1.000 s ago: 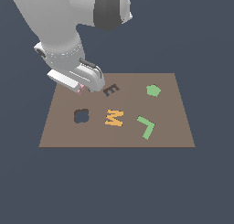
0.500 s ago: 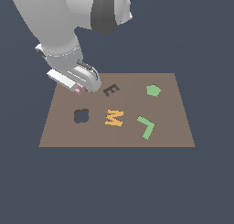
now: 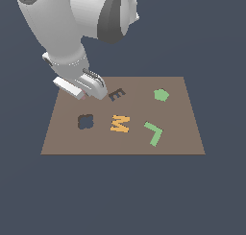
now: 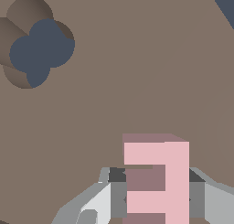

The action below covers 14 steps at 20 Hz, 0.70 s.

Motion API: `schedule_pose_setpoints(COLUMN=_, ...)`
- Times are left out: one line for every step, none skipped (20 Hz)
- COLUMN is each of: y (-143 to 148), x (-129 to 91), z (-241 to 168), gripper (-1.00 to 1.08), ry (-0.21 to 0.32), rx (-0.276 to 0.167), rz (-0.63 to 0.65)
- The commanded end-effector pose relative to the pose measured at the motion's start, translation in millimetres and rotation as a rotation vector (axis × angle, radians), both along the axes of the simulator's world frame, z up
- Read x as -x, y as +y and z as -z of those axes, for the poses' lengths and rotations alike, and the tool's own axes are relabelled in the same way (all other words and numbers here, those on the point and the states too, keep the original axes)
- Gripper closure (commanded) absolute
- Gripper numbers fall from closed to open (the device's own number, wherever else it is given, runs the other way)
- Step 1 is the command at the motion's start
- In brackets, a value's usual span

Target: Insert a designated object into the corresponding slot on a board.

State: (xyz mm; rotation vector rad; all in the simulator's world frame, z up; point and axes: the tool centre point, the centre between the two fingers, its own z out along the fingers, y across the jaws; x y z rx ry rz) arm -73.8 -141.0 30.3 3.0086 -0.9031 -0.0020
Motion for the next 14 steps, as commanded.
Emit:
schedule_pose_setpoints(y=0.0, x=-0.4, z=0.3, gripper=1.08, ry=-0.001, rx=0.0, rz=0.0)
schedule_pose_setpoints(y=0.0, x=-0.4, z=0.3, gripper=1.08, ry=-0.001, rx=0.0, rz=0.0)
schedule_pose_setpoints(y=0.0, x=-0.4, z=0.3, gripper=1.08, ry=-0.001, rx=0.0, rz=0.0)
schedule_pose_setpoints(y=0.0, x=-0.4, z=0.3, gripper=1.08, ry=-0.001, rx=0.0, rz=0.0)
schedule_pose_setpoints(y=0.0, x=-0.4, z=0.3, gripper=1.08, ry=-0.001, rx=0.0, rz=0.0)
schedule_pose_setpoints(y=0.0, x=-0.4, z=0.3, gripper=1.08, ry=-0.001, rx=0.0, rz=0.0)
schedule_pose_setpoints(y=0.0, x=-0.4, z=0.3, gripper=1.08, ry=-0.001, rx=0.0, rz=0.0)
schedule_pose_setpoints(y=0.0, x=-0.4, z=0.3, gripper=1.08, ry=-0.001, rx=0.0, rz=0.0)
schedule_pose_setpoints(y=0.1, x=-0.2, z=-0.1, gripper=1.08, ry=-0.001, rx=0.0, rz=0.0)
schedule_pose_setpoints(y=0.1, x=-0.1, z=-0.2, gripper=1.08, ry=-0.001, rx=0.0, rz=0.0)
schedule_pose_setpoints(y=0.5, x=-0.2, z=-0.2, gripper=1.08, ry=-0.001, rx=0.0, rz=0.0)
schedule_pose_setpoints(y=0.8, x=-0.1, z=-0.1, gripper=1.08, ry=-0.001, rx=0.0, rz=0.002)
schedule_pose_setpoints(y=1.6, x=0.1, z=-0.1, gripper=1.08, ry=-0.001, rx=0.0, rz=0.005)
schedule_pose_setpoints(y=2.6, x=0.3, z=-0.2, gripper=1.08, ry=-0.001, rx=0.0, rz=0.008)
